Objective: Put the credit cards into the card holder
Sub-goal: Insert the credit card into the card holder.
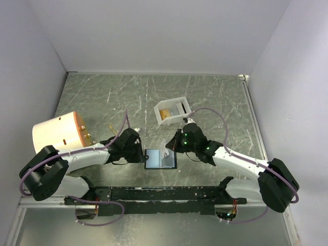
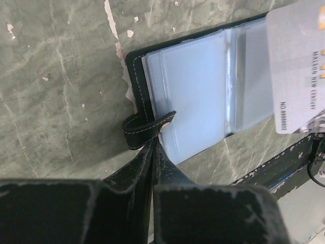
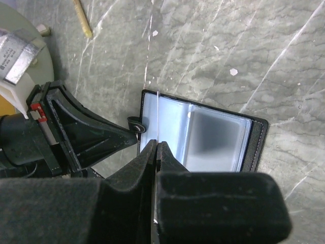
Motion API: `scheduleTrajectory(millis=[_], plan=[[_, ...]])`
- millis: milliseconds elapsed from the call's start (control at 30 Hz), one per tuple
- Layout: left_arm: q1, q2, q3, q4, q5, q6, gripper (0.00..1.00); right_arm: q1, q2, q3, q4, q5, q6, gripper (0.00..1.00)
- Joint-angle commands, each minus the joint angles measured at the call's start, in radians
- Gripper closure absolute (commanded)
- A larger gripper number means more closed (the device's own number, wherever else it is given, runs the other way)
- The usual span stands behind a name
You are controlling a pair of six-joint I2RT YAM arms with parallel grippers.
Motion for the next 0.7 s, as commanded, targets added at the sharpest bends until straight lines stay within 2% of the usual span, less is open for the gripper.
scheduleTrajectory(millis=[0, 667], plan=[[-0.008, 0.006, -0.013, 0.054, 0.021, -0.021, 0.87, 0.017, 0.003, -0.043, 0.074, 0.013, 0.017, 1.00], [-0.030, -0.002, -0.043, 0.059, 0.013, -0.050, 0.85, 0.021, 0.081, -0.153, 0.212, -0.005, 0.075, 1.00]])
